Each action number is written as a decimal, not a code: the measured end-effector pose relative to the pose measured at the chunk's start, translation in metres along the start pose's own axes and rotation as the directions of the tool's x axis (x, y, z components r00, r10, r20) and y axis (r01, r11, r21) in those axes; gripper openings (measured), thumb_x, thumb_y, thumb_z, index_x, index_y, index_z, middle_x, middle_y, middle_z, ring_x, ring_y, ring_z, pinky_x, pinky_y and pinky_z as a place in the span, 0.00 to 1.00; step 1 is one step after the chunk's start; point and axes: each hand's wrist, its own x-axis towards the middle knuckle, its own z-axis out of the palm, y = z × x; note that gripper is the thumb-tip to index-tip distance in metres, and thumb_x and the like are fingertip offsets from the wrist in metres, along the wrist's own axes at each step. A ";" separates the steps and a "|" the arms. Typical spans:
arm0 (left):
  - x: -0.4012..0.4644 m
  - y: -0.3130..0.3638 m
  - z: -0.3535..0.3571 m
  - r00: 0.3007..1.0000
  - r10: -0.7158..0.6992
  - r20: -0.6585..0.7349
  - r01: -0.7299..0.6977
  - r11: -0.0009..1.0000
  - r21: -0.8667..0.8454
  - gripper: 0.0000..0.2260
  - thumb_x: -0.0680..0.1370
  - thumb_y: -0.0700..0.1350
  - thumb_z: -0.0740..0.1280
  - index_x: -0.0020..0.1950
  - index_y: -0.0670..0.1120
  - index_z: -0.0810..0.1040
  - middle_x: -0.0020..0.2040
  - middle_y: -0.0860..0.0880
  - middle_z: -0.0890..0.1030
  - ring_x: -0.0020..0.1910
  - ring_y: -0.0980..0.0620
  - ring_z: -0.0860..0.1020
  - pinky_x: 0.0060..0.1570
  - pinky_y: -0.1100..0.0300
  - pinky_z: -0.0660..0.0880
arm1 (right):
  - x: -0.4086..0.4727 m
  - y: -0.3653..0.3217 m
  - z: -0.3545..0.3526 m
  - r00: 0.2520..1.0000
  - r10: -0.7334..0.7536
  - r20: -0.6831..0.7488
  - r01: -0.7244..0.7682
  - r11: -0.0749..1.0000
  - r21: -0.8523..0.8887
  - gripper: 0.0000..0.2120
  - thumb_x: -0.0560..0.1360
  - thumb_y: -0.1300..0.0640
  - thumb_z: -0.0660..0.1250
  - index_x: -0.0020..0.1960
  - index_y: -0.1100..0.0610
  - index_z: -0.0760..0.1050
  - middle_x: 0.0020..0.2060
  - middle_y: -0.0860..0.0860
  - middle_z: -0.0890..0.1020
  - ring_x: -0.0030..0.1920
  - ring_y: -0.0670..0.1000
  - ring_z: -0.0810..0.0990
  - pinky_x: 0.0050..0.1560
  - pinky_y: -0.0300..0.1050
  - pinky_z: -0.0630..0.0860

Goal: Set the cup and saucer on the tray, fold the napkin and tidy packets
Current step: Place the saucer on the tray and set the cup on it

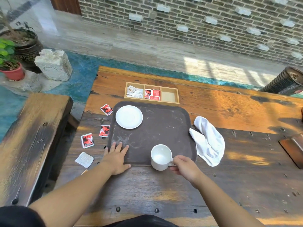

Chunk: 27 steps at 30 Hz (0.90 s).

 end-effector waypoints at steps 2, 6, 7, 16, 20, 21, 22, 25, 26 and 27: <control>0.006 -0.006 -0.005 1.000 -0.011 -0.004 0.011 1.000 -0.005 0.43 0.73 0.69 0.60 0.79 0.55 0.41 0.81 0.47 0.41 0.78 0.42 0.39 0.75 0.39 0.43 | 0.010 -0.012 0.006 1.000 -0.006 -0.002 0.006 1.000 -0.001 0.06 0.72 0.54 0.63 0.39 0.55 0.76 0.39 0.51 0.83 0.43 0.50 0.84 0.49 0.45 0.81; 0.018 -0.014 -0.015 1.000 -0.019 0.009 0.019 1.000 0.019 0.44 0.72 0.70 0.59 0.79 0.55 0.41 0.80 0.46 0.39 0.78 0.42 0.37 0.75 0.40 0.42 | 0.031 -0.040 0.018 1.000 -0.007 -0.003 0.007 0.999 0.034 0.07 0.75 0.58 0.63 0.39 0.56 0.76 0.39 0.53 0.83 0.43 0.52 0.85 0.48 0.44 0.83; 0.022 -0.015 -0.018 1.000 -0.022 0.014 0.022 0.999 0.027 0.44 0.72 0.70 0.59 0.79 0.55 0.40 0.80 0.46 0.39 0.78 0.42 0.37 0.75 0.40 0.41 | 0.037 -0.047 0.021 1.000 -0.007 0.002 0.007 0.999 0.039 0.07 0.76 0.58 0.63 0.39 0.56 0.76 0.40 0.53 0.83 0.43 0.52 0.85 0.46 0.43 0.83; 0.054 -0.023 -0.036 0.996 0.054 0.075 -0.057 0.998 0.038 0.44 0.74 0.69 0.60 0.79 0.54 0.38 0.79 0.44 0.36 0.77 0.41 0.35 0.76 0.45 0.43 | 0.094 -0.106 0.050 0.998 -0.052 0.044 0.049 0.996 0.068 0.07 0.76 0.57 0.62 0.45 0.58 0.78 0.48 0.56 0.84 0.46 0.53 0.85 0.55 0.48 0.83; 0.062 -0.020 -0.035 0.987 0.086 0.139 -0.089 0.996 0.013 0.44 0.74 0.68 0.60 0.79 0.55 0.38 0.79 0.45 0.33 0.77 0.41 0.34 0.76 0.45 0.45 | 0.118 -0.125 0.066 0.998 -0.046 0.041 0.044 0.997 0.056 0.09 0.76 0.57 0.61 0.47 0.59 0.79 0.53 0.59 0.84 0.48 0.53 0.86 0.57 0.50 0.82; 0.063 -0.019 -0.033 0.984 0.089 0.153 -0.093 0.995 0.018 0.44 0.74 0.68 0.60 0.79 0.55 0.38 0.78 0.45 0.32 0.77 0.41 0.33 0.76 0.45 0.46 | 0.123 -0.129 0.070 0.998 -0.043 0.044 0.040 0.998 0.052 0.09 0.76 0.57 0.61 0.48 0.59 0.79 0.53 0.59 0.84 0.49 0.54 0.86 0.57 0.50 0.82; 0.064 -0.018 -0.032 0.982 0.090 0.163 -0.096 0.995 0.028 0.44 0.73 0.68 0.61 0.79 0.54 0.38 0.78 0.44 0.32 0.76 0.41 0.32 0.76 0.45 0.46 | 0.128 -0.133 0.074 0.998 -0.039 0.048 0.037 0.998 0.051 0.09 0.77 0.57 0.60 0.48 0.59 0.79 0.53 0.59 0.83 0.49 0.54 0.86 0.57 0.50 0.82; 0.066 -0.018 -0.029 0.981 0.090 0.170 -0.096 0.995 0.027 0.45 0.73 0.68 0.62 0.79 0.54 0.39 0.78 0.44 0.30 0.76 0.40 0.31 0.76 0.45 0.46 | 0.142 -0.143 0.085 0.997 -0.037 0.065 0.033 0.998 0.060 0.08 0.77 0.58 0.60 0.47 0.58 0.78 0.53 0.58 0.83 0.50 0.55 0.86 0.55 0.49 0.83; 0.066 -0.018 -0.028 0.981 0.092 0.171 -0.097 0.995 0.022 0.45 0.73 0.67 0.62 0.79 0.54 0.39 0.77 0.43 0.30 0.76 0.40 0.31 0.76 0.45 0.46 | 0.146 -0.145 0.088 0.997 -0.038 0.073 0.034 0.998 0.060 0.08 0.77 0.58 0.60 0.47 0.58 0.78 0.53 0.58 0.83 0.50 0.55 0.86 0.55 0.49 0.82; 0.067 -0.019 -0.028 0.980 0.095 0.173 -0.100 0.995 0.020 0.45 0.73 0.67 0.62 0.79 0.54 0.39 0.77 0.43 0.30 0.76 0.40 0.31 0.76 0.45 0.46 | 0.151 -0.148 0.091 0.996 -0.039 0.081 0.034 0.998 0.059 0.08 0.77 0.58 0.60 0.47 0.57 0.78 0.52 0.57 0.83 0.50 0.54 0.86 0.55 0.49 0.83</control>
